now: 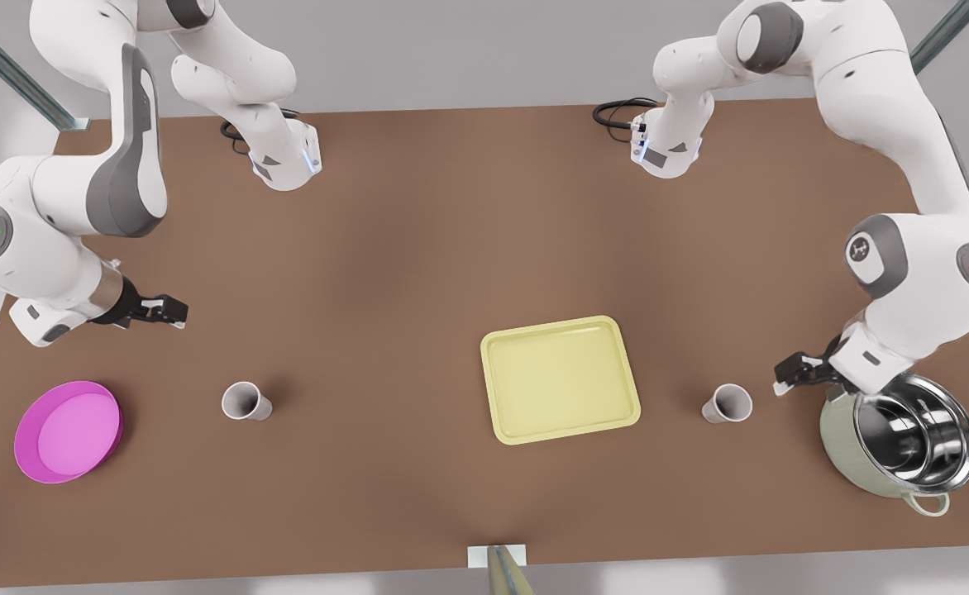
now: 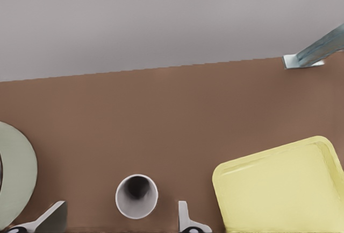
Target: Use the left arm to pick up the white IKEA cup from the tray and place it on the middle-left position; use the right arm to pick up the white IKEA cup from the tray and place it on the middle-right position
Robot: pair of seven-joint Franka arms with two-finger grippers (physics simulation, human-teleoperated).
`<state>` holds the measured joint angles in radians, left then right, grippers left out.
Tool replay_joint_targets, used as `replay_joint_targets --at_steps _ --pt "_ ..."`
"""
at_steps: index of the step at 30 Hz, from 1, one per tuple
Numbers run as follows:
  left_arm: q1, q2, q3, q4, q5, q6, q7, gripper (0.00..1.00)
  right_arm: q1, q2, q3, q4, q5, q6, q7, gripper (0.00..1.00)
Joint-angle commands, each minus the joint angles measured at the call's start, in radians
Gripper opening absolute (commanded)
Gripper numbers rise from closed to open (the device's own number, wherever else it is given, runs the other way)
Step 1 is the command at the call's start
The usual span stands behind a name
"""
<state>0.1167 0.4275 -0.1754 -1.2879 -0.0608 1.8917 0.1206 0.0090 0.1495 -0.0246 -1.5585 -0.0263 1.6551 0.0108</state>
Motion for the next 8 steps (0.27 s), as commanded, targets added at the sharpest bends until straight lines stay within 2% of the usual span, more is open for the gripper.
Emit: replay_joint_targets --at_steps 1,3,8 --pt "-0.022 -0.044 -0.045 -0.025 0.061 -0.307 -0.357 1.00 0.000 0.001 0.000 0.003 0.000 0.002 0.011 1.00" --pt "-0.023 -0.092 -0.055 -0.094 0.068 -0.249 -0.326 1.00 0.000 0.002 0.000 0.003 -0.001 0.002 0.008 1.00" --pt "-0.020 -0.084 -0.052 -0.080 0.059 -0.240 -0.323 1.00 0.000 0.002 0.000 0.005 -0.001 0.003 0.001 1.00"
